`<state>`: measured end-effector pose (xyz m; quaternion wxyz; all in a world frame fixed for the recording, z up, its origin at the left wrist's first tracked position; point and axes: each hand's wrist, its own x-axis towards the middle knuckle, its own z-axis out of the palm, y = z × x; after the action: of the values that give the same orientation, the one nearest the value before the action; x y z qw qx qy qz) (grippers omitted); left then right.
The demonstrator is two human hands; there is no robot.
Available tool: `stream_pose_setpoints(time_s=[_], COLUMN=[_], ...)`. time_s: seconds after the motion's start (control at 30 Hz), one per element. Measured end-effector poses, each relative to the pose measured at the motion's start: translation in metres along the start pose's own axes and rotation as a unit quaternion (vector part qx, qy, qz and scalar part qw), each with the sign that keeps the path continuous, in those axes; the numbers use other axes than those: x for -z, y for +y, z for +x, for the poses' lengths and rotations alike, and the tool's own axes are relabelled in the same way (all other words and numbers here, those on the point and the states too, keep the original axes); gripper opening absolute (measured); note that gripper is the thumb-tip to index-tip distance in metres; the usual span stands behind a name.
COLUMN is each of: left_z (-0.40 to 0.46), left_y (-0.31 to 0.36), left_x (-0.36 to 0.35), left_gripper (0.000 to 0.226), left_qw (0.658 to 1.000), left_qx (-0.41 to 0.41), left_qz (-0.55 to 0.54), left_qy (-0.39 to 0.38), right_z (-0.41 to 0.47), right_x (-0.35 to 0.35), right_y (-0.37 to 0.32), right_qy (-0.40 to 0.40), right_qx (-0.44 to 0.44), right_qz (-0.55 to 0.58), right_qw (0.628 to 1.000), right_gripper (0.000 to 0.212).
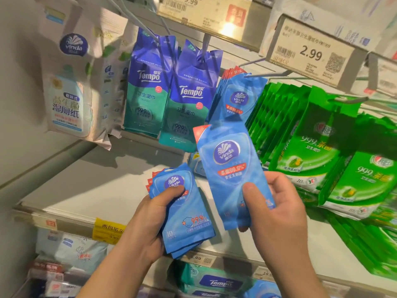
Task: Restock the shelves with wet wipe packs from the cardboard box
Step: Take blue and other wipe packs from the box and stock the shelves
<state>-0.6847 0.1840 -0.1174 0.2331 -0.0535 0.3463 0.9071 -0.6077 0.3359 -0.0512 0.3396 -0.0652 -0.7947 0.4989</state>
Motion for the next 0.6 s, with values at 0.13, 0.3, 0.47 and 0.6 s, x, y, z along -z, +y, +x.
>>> stream_pose_setpoints(time_s=[0.13,0.3,0.47,0.6], left_z=[-0.001,-0.002,-0.001,0.000], left_y=[0.001,0.000,-0.001,-0.002], left_x=[-0.001,-0.004,-0.003,-0.002], left_gripper=[0.032,0.024,0.038,0.033], left_qw=[1.000,1.000,1.000,0.999], left_qx=[0.004,0.017,0.019,0.027], left_qz=[0.006,0.017,0.021,0.027], left_qy=[-0.003,-0.005,-0.002,0.002], right_z=[0.001,0.001,0.003,0.009], right_x=[0.004,0.010,0.010,0.009], right_y=[-0.018,-0.031,-0.039,-0.045], right_qy=[0.018,0.059,0.109,0.122], right_qx=[0.026,0.066,0.135,0.146], right_qz=[0.065,0.088,0.074,0.101], right_qw=[0.997,0.992,0.982,0.977], right_gripper=[0.009,0.008,0.015,0.016])
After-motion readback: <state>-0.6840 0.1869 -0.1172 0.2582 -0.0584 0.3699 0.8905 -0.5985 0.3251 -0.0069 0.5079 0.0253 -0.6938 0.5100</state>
